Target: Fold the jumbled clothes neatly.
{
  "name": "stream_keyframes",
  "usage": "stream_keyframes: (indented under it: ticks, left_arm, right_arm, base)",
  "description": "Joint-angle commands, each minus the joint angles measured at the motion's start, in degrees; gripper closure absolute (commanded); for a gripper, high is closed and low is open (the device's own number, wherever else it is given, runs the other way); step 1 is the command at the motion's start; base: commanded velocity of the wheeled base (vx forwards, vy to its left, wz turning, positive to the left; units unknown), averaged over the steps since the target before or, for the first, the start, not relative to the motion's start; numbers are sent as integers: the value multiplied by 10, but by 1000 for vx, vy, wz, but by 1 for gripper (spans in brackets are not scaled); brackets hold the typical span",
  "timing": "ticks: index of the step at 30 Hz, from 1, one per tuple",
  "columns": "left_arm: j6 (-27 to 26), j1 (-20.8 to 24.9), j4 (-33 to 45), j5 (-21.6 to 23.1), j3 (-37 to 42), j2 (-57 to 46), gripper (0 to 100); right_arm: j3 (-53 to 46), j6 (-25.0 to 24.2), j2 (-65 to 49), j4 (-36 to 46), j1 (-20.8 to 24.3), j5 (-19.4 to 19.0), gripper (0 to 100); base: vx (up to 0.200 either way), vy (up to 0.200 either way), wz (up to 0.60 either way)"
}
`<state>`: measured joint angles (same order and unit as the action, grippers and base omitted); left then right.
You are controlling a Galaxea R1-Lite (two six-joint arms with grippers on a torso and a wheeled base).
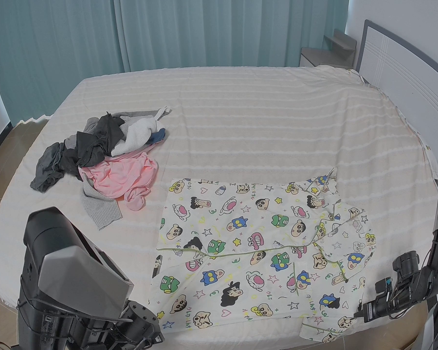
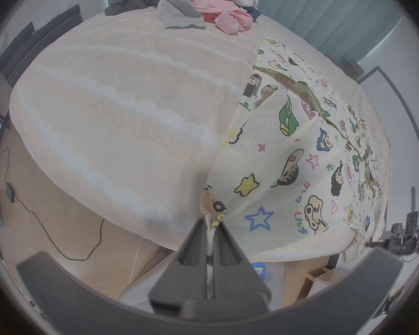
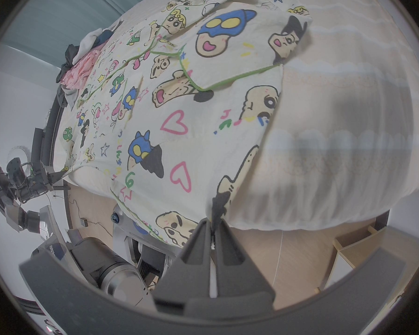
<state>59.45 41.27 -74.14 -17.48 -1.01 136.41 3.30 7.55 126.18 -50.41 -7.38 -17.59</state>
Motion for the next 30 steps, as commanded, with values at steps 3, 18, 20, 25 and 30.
stream_keyframes:
  ticks: [3, 18, 20, 25, 30]
  left_arm:
    - [0, 7, 11, 0, 10, -1, 100]
    - [13, 11, 14, -8, 9, -4, 0]
    - [13, 12, 12, -8, 9, -4, 0]
    - [14, 11, 8, -10, 9, -4, 0]
    - [12, -2, 1, -48, 9, -13, 0]
  right_arm:
    - [-9, 19, 8, 0, -6, 9, 100]
    - [-8, 23, 9, -4, -6, 26, 100]
    - [-9, 27, 7, -4, -6, 26, 100]
    - [-13, 26, -5, -5, -6, 26, 0]
    - [-33, 26, -41, -17, -6, 26, 0]
  base:
    - [0, 0, 0]
    - [0, 0, 0]
    - [0, 0, 0]
    - [0, 0, 0]
    - [0, 0, 0]
